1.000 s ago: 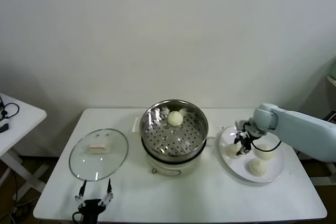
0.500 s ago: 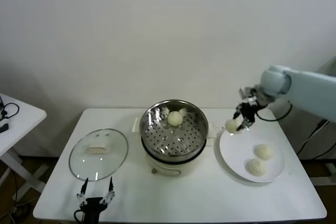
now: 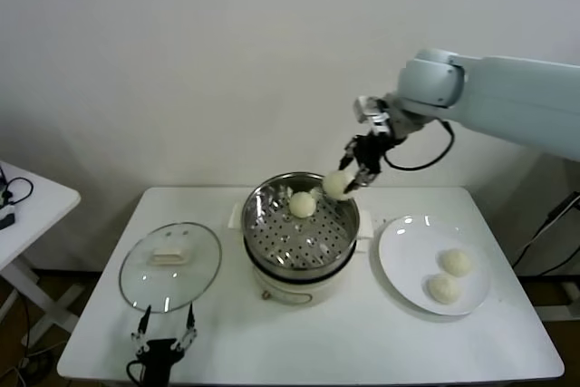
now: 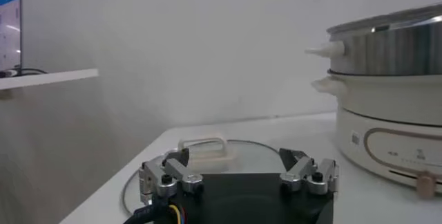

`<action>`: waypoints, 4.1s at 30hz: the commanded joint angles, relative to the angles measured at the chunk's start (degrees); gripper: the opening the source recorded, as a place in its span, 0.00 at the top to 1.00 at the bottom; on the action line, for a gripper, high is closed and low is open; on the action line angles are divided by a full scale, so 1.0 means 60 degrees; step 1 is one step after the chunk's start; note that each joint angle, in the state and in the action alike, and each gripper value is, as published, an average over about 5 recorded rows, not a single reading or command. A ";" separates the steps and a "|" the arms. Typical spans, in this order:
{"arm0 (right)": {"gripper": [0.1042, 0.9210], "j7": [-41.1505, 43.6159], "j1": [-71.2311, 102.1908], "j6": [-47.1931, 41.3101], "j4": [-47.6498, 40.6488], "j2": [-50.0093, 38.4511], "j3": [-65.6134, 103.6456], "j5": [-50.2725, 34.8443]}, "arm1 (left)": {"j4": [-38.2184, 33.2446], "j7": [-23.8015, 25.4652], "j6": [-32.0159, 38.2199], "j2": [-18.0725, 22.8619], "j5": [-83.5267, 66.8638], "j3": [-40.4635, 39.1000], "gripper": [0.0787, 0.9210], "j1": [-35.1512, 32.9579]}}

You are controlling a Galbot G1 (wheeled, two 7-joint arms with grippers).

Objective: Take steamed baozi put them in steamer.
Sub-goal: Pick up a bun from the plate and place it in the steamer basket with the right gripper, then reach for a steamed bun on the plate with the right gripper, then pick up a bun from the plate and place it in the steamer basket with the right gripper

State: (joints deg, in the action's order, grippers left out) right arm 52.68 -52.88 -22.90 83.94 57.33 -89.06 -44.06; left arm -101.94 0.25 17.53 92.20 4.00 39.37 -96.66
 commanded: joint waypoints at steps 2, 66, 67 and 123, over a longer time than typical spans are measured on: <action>0.46 -0.1123 0.1898 -0.0934 -0.0379 0.2072 0.0673 0.0513 | -0.0006 0.0001 -0.0024 0.0027 -0.0008 0.0021 0.12 -0.0005; 0.12 0.1553 0.3212 0.2661 -0.0911 -0.4829 -0.0167 0.5214 | 0.0006 -0.0021 0.0043 0.0107 0.0095 0.0056 0.12 -0.0055; 0.12 0.1502 0.3577 0.2636 -0.0938 -0.4920 0.0092 0.5382 | 0.0020 -0.0022 0.0038 0.0112 0.0104 0.0061 0.12 -0.0050; 0.38 0.2260 -0.1420 0.4331 0.1033 -0.3902 -0.1398 0.4258 | 0.0212 -0.0108 0.0072 0.0140 0.0357 0.0095 0.12 -0.0080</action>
State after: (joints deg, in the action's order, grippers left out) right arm 61.70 -29.80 -5.40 83.32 29.56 -81.78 -10.34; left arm -100.60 -0.40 18.00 92.20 6.08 39.91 -97.06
